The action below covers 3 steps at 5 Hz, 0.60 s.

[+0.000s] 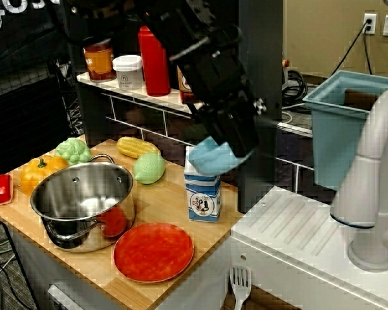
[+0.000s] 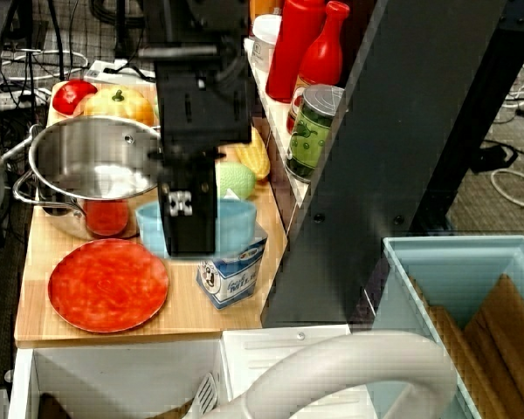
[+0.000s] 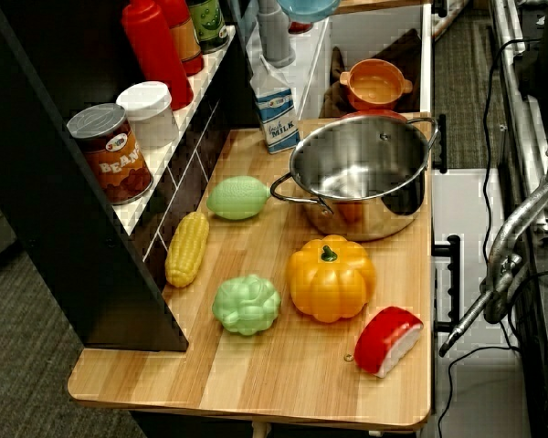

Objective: Lift bowl

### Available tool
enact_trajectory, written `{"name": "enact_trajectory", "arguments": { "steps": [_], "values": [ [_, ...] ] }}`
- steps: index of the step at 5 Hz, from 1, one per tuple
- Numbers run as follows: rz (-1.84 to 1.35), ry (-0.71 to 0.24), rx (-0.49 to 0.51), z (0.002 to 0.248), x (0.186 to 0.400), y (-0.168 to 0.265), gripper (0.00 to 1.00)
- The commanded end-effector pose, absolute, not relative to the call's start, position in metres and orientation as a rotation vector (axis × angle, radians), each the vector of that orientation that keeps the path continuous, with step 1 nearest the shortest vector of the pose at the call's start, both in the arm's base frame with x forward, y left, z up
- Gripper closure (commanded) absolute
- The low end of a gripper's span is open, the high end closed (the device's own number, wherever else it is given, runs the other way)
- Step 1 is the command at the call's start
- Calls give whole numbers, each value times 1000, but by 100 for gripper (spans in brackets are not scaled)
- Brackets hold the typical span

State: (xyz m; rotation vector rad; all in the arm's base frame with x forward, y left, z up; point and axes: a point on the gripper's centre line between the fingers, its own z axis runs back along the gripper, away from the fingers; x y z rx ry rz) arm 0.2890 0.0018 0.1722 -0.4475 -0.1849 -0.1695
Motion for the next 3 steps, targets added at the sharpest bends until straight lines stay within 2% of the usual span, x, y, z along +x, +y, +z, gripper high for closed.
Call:
{"name": "enact_trajectory", "arguments": {
  "steps": [1, 3],
  "values": [
    [-181, -264, -441, 209, 281, 14, 100],
    [-180, -273, -455, 217, 276, 21, 100]
  ]
}}
